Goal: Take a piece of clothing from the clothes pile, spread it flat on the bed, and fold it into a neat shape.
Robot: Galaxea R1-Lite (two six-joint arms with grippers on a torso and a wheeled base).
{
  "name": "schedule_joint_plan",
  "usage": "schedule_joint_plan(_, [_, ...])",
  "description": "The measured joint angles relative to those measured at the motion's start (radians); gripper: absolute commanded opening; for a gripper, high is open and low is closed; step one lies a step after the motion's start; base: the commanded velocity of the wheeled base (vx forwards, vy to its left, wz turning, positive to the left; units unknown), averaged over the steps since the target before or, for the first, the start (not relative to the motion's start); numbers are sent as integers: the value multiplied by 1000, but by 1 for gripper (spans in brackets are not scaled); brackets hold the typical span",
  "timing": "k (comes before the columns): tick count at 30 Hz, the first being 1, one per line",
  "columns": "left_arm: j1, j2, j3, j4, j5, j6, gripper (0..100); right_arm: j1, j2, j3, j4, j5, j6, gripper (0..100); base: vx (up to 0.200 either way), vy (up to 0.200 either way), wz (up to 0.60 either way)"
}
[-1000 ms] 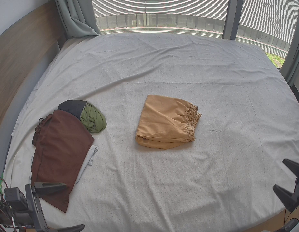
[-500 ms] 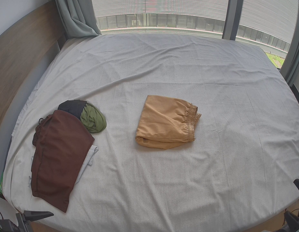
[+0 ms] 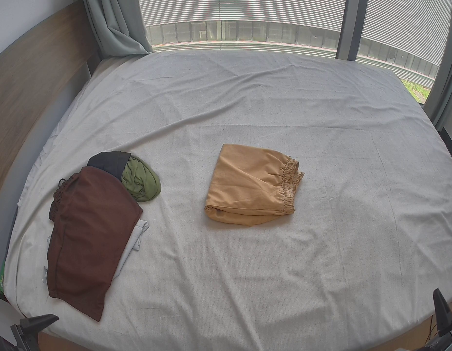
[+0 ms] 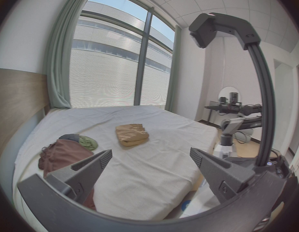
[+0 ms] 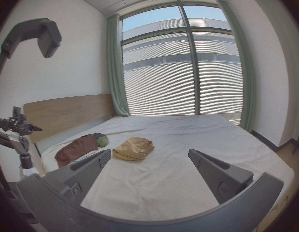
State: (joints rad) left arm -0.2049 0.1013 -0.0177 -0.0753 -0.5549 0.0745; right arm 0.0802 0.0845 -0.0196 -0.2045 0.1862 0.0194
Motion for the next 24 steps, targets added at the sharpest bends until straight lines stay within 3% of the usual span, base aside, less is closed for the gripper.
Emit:
schedule_joint_plan(3, [6, -9, 0, 0, 66, -4, 100, -10, -5, 1, 29, -62, -12, 100, 0, 0, 0])
schedule_joint_plan(11, [52, -18, 0, 1, 175, -49, 100, -76, -57, 2, 151, -76, -47, 100, 0, 0, 0])
schedule_joint_plan(16, [111, -20, 0, 1, 208, -60, 100, -84, -67, 2, 195, -141, -47, 100, 0, 0, 0])
schedule_joint_plan(21, [177, -53, 0, 1, 225, -93, 100, -86, -71, 2, 206, -163, -33, 100, 0, 0, 0])
schedule_joint_plan(24, [198, -69, 0, 2, 274, -107, 100, -84, -72, 2, 207, -167, -25, 100, 0, 0, 0])
